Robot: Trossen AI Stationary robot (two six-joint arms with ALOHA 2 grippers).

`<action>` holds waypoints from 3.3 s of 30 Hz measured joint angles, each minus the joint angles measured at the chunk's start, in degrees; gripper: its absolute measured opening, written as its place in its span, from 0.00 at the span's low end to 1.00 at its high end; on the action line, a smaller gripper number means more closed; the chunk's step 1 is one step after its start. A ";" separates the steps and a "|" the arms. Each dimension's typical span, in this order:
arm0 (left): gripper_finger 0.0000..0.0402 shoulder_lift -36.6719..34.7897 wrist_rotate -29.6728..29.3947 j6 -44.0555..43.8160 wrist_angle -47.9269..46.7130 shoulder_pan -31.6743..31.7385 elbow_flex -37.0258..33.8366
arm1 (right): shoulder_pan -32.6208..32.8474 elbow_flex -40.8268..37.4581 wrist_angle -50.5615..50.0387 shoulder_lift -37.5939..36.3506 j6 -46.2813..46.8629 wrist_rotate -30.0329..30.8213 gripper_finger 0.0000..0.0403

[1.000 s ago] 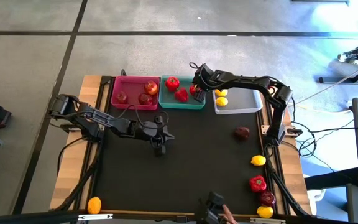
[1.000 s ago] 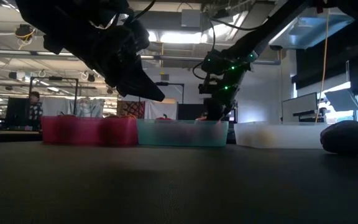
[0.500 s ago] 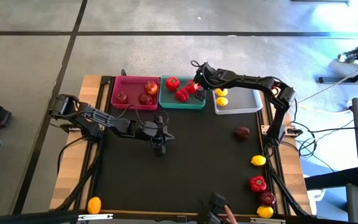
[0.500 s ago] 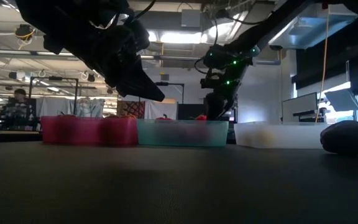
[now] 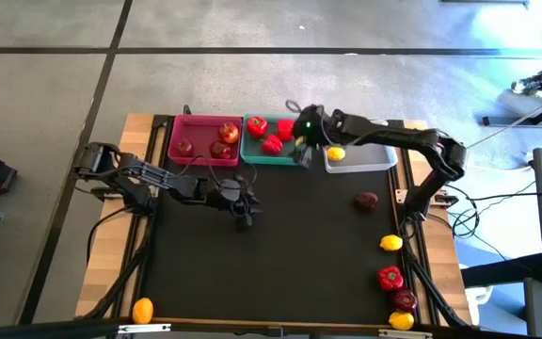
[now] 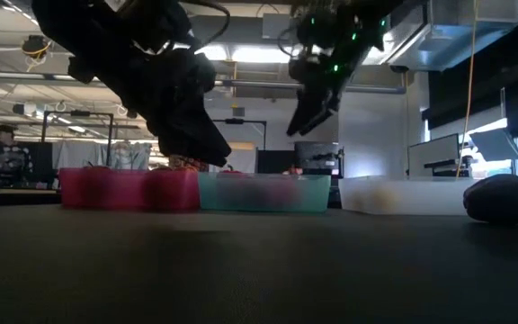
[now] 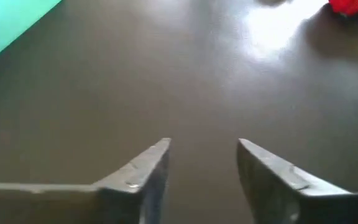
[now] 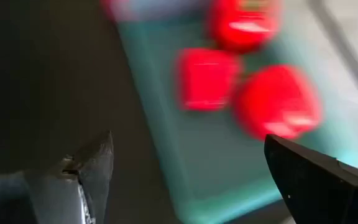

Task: Sort produce into baskets
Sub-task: Put the lemon into the white bin

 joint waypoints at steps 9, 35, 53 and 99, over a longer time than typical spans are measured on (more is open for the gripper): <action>0.65 0.00 3.33 3.73 0.24 0.29 0.00 | 13.76 -0.54 -2.94 -0.95 -0.54 -4.08 0.86; 0.66 -10.19 1.93 -0.12 -35.64 -15.83 16.92 | 26.33 -10.25 1.87 -0.88 3.24 -2.25 0.86; 0.66 -5.88 1.28 -25.63 -45.05 -29.90 24.21 | 26.33 -10.25 6.52 -0.86 0.31 -1.41 0.86; 0.66 16.29 32.55 -98.26 -71.29 -49.20 42.77 | 26.33 -10.25 6.46 -0.86 -5.70 -0.04 0.86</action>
